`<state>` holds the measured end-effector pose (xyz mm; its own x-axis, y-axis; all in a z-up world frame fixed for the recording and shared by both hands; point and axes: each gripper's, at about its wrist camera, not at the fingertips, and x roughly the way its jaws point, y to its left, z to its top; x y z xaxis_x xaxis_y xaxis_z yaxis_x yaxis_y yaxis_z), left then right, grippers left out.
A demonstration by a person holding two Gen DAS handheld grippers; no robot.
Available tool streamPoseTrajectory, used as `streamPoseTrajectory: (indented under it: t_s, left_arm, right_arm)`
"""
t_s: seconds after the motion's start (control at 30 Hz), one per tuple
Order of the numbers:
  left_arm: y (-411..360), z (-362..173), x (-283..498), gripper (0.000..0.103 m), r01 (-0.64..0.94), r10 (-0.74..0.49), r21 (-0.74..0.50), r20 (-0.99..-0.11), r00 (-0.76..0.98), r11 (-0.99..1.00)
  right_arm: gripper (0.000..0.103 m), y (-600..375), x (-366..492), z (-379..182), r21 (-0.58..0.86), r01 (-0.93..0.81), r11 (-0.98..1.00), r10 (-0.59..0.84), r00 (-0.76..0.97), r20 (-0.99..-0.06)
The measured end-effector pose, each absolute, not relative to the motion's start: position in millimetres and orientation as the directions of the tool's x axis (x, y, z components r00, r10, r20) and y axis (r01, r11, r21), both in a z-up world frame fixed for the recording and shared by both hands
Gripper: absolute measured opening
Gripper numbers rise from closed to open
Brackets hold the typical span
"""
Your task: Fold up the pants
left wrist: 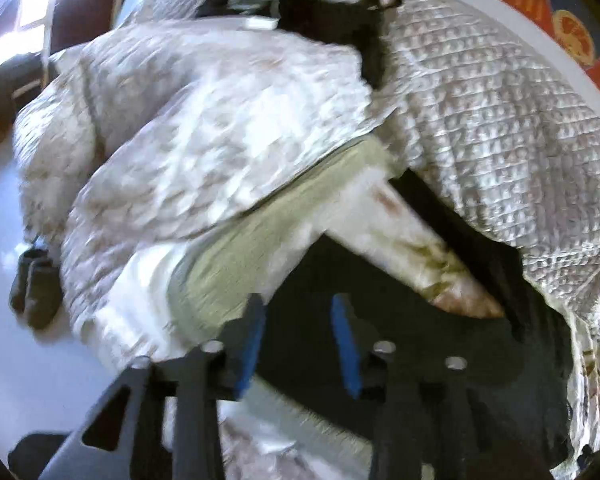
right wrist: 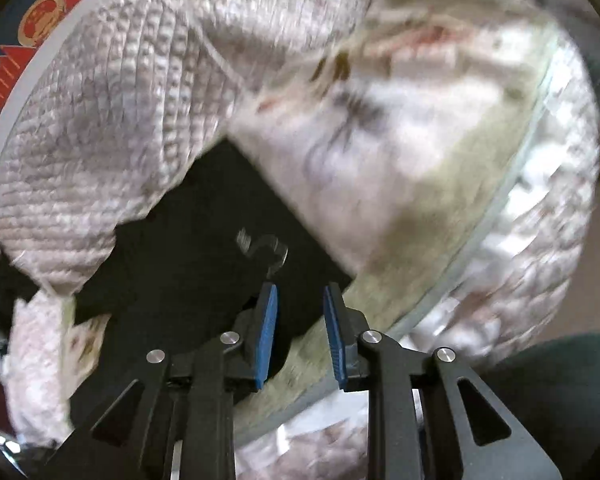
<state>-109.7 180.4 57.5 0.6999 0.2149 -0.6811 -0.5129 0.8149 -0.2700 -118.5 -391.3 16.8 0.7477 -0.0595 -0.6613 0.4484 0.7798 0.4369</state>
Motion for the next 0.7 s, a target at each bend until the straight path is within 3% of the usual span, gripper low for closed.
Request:
streamPoseTrajectory:
  t_s: [0.23, 0.33, 0.43, 0.6, 0.7]
  left_arm:
    - [138.2, 24.7, -29.0, 0.049, -0.228, -0.102, -0.316, -0.761, 0.641, 0.921]
    - [135.0, 9.1, -2.7, 0.049, -0.256, 0.004, -0.184, -0.804, 0.595, 0.949]
    - [148.7, 8.3, 12.0, 0.048, -0.330, 0.144, -0.075, -0.793, 0.592, 0.941]
    - [160.2, 9.6, 12.6, 0.048, -0.378, 0.176, -0.083, -0.780, 0.600, 0.922]
    - [141.0, 17.3, 6.9, 0.048, -0.332, 0.123, -0.132, -0.753, 0.647, 0.934]
  right_arm:
    - [0.024, -334.3, -62.3, 11.1, 0.350, 0.126, 0.928, 0.160, 0.715, -0.680]
    - [0.025, -328.0, -41.0, -9.0, 0.273, 0.145, 0.951, 0.116, 0.651, -0.750]
    - [0.023, -343.3, -35.3, -26.7, 0.300, 0.187, 0.935, 0.113, 0.644, -0.756]
    - [0.024, -342.9, -42.8, -5.9, 0.326, 0.151, 0.933, 0.130, 0.703, -0.699]
    - [0.029, -346.5, -45.3, 5.9, 0.274, 0.168, 0.947, 0.065, 0.736, -0.674]
